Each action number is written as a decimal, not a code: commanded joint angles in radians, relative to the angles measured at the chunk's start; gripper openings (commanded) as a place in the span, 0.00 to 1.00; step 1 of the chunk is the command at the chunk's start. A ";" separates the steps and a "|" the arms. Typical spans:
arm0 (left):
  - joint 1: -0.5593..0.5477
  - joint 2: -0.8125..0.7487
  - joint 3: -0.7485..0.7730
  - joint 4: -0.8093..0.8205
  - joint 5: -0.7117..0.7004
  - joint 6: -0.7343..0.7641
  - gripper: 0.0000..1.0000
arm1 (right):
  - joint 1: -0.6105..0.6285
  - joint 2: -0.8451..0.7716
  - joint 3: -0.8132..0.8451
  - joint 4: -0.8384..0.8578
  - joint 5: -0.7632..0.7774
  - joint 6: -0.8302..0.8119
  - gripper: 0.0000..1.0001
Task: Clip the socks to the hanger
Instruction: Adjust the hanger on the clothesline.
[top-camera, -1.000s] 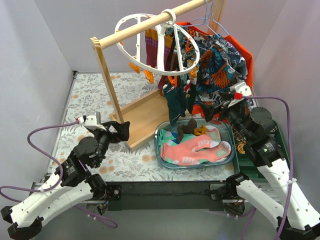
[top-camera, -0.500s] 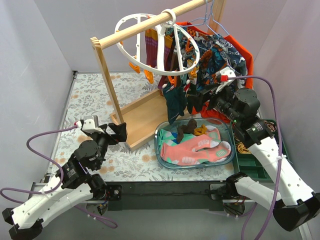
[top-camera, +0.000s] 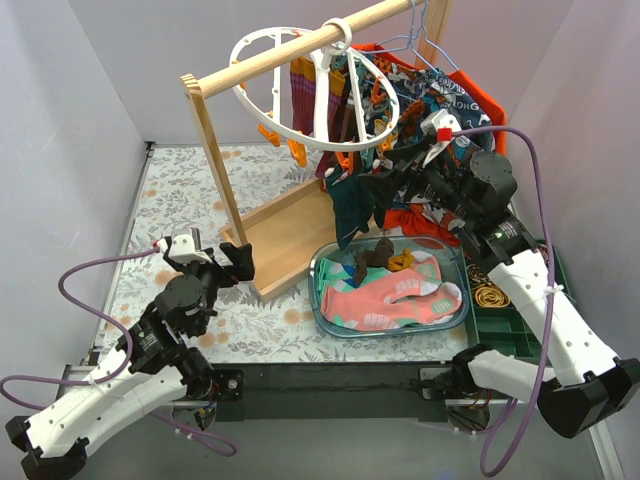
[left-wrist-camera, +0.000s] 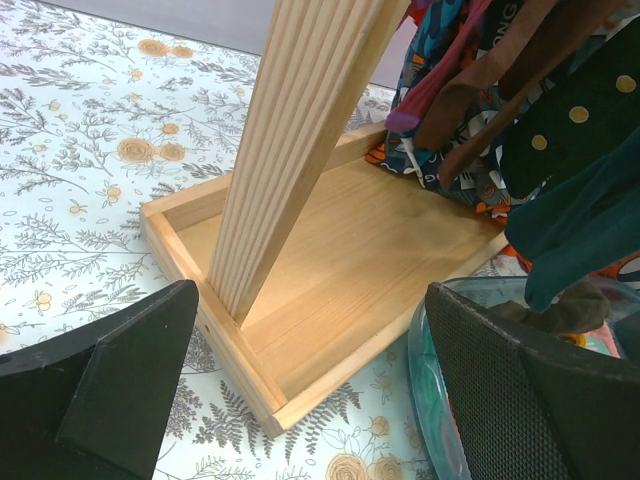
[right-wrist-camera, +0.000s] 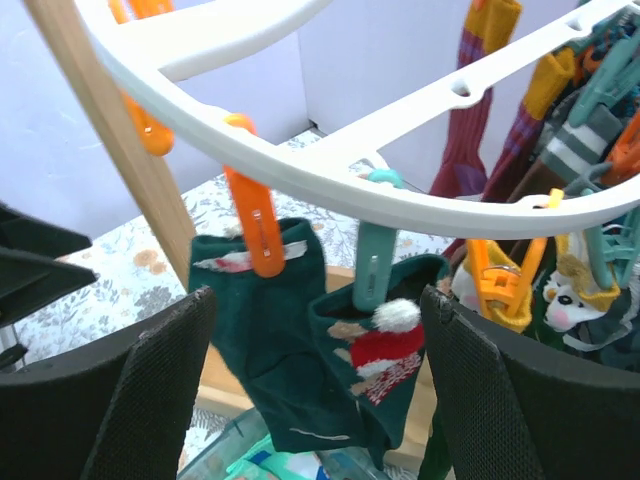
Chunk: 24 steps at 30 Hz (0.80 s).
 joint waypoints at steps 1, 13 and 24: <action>0.014 0.004 -0.011 -0.004 0.006 0.000 0.95 | -0.001 0.027 0.027 0.093 0.079 0.025 0.86; 0.033 -0.001 -0.015 -0.004 0.007 -0.002 0.95 | -0.003 0.124 0.047 0.158 0.367 0.020 0.83; 0.034 -0.019 -0.017 -0.005 0.012 0.000 0.95 | -0.105 0.184 0.099 0.161 0.551 -0.005 0.81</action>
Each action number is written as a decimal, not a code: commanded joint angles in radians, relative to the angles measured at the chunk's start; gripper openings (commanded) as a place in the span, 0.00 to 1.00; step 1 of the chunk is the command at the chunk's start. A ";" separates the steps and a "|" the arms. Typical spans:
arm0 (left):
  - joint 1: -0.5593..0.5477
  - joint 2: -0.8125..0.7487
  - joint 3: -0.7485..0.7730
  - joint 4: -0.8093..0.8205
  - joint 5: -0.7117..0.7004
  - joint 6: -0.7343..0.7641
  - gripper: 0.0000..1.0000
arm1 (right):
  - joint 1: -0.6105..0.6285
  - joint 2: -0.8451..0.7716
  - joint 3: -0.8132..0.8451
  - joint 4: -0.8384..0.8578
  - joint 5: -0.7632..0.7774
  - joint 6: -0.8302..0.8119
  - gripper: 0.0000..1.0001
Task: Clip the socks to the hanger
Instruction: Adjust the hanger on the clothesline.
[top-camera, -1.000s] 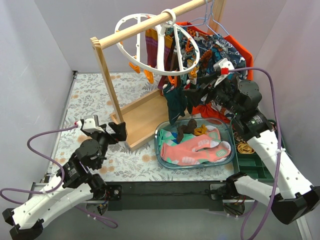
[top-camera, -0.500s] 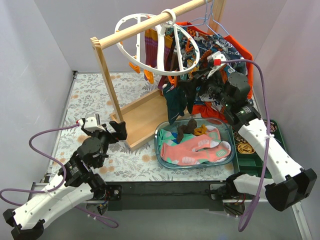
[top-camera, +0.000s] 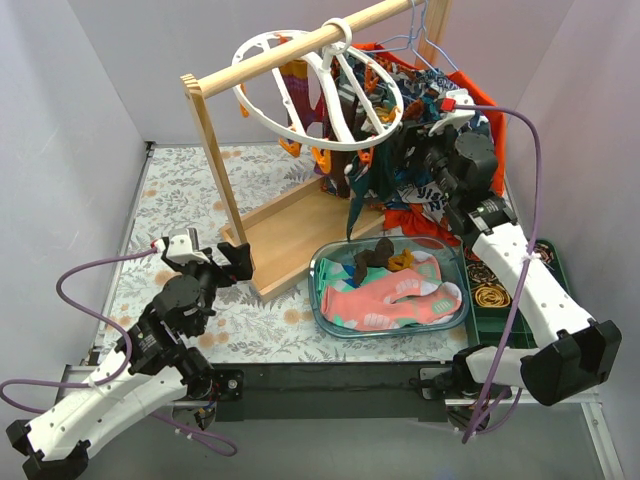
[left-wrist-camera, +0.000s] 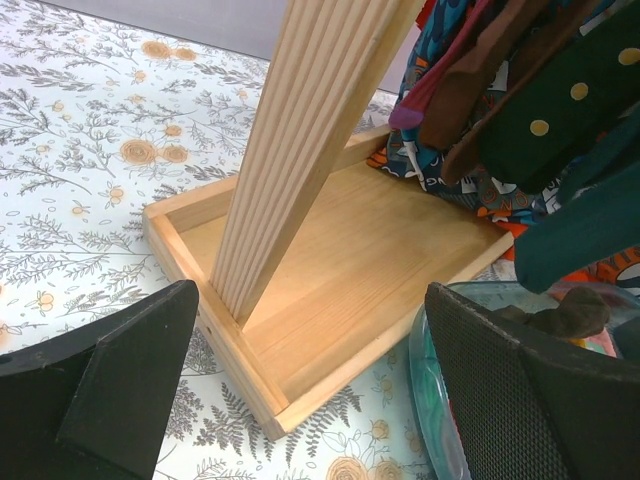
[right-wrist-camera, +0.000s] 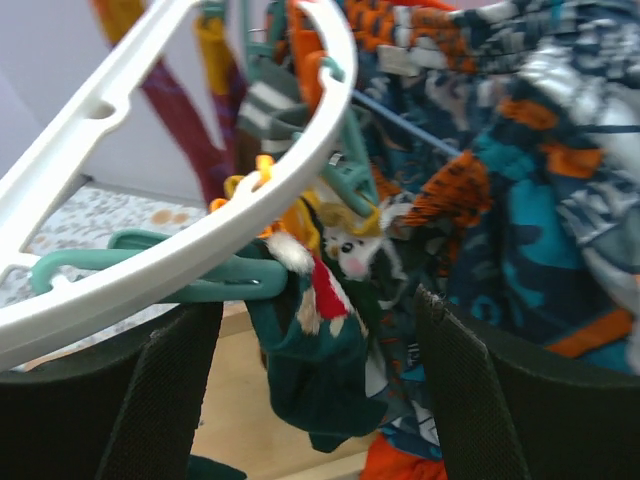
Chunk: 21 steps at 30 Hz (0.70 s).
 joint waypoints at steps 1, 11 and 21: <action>0.010 -0.016 -0.018 -0.007 -0.004 -0.001 0.95 | -0.066 0.022 0.078 0.064 0.069 -0.006 0.81; 0.010 -0.018 -0.017 -0.007 -0.002 0.001 0.95 | -0.193 0.016 0.098 0.060 -0.055 0.005 0.81; 0.011 -0.033 -0.015 -0.010 -0.004 -0.001 0.95 | -0.201 -0.190 -0.042 0.040 -0.110 -0.026 0.84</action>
